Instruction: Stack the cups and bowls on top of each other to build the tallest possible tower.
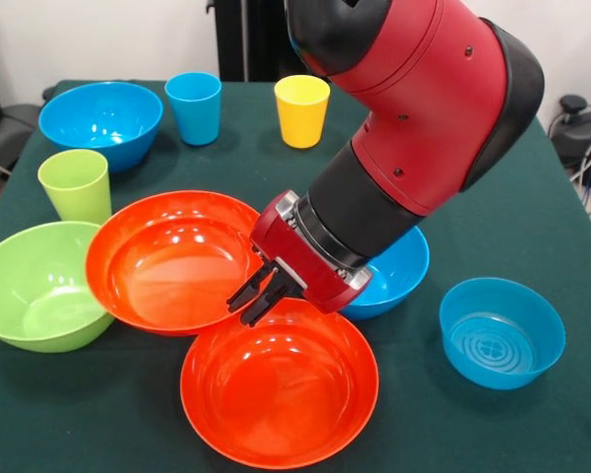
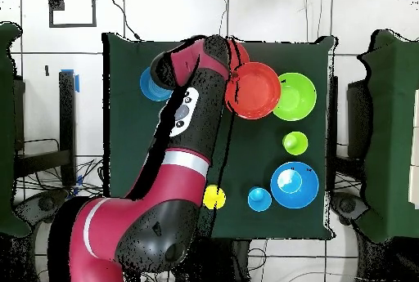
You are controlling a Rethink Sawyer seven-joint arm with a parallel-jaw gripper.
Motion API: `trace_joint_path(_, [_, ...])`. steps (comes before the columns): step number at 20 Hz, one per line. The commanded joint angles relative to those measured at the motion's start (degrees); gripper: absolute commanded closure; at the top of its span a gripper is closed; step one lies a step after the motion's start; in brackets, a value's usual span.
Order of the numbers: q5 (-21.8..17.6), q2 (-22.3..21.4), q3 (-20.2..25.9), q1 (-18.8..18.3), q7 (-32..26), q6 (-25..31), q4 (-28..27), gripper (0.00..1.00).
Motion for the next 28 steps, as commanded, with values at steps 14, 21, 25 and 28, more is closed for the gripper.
trace_joint_path(14, [1.76, -2.66, 1.27, 0.62, 1.66, 10.85, -1.58, 1.00])
trace_joint_path(21, [1.63, -3.99, 1.26, 2.02, 3.30, 9.14, 2.16, 1.00])
trace_joint_path(25, [1.93, -3.78, 0.94, 2.12, 3.76, 10.62, 1.25, 1.00])
trace_joint_path(28, [2.36, -3.40, 0.34, 2.53, 5.00, 12.97, 0.10, 1.00])
